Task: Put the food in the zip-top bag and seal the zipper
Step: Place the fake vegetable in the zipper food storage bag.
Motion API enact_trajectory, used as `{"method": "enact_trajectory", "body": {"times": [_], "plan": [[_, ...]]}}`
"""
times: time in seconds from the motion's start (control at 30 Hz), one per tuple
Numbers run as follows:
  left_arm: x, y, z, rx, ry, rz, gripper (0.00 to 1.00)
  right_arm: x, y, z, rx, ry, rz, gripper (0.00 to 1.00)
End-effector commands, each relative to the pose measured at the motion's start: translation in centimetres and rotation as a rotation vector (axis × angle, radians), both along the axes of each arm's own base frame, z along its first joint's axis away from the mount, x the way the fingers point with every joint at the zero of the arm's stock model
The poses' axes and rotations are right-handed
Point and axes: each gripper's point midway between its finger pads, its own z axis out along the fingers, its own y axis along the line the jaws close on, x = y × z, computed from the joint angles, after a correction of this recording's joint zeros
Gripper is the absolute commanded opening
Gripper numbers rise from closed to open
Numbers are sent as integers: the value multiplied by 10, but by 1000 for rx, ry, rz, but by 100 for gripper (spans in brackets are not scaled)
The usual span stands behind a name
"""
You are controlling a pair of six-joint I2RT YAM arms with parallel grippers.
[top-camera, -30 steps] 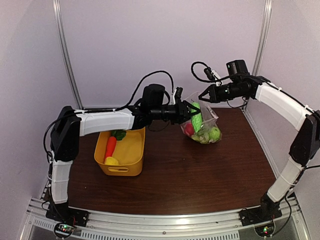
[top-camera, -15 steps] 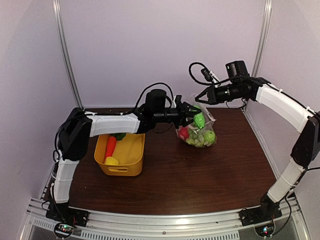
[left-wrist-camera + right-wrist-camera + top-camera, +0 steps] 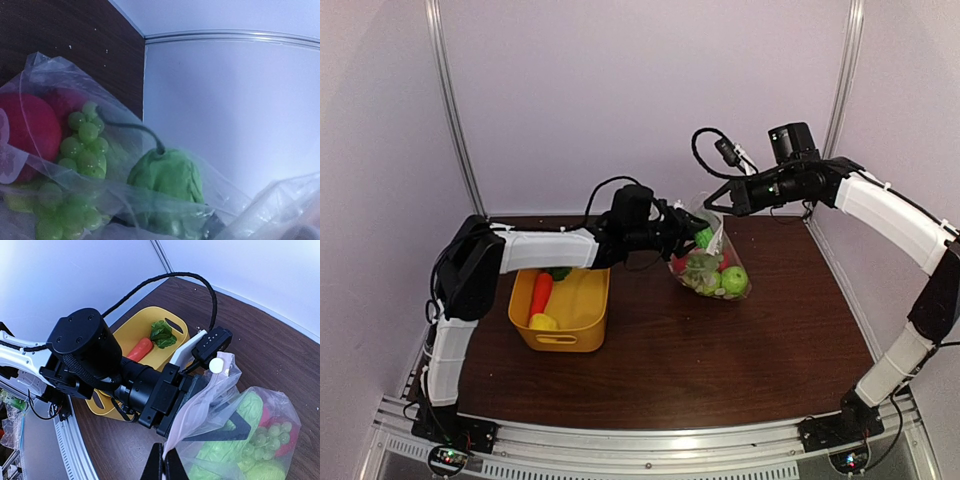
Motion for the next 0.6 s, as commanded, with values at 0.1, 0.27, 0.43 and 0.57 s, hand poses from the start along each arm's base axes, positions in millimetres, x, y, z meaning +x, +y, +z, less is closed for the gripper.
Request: {"method": "enact_trajectory", "body": {"times": [0.1,0.27,0.43,0.57], "plan": [[7,7,69,108,-253,42,56,-5,6,23,53,-42,21,0],[-2,8,86,117,-306,9,65,3,2,19,50,-30,-9,0],[-14,12,100,147,-355,-29,70,13,-7,22,61,-27,-46,0],[-20,18,97,195,-357,-48,72,22,-15,23,68,-24,-76,0]]}}
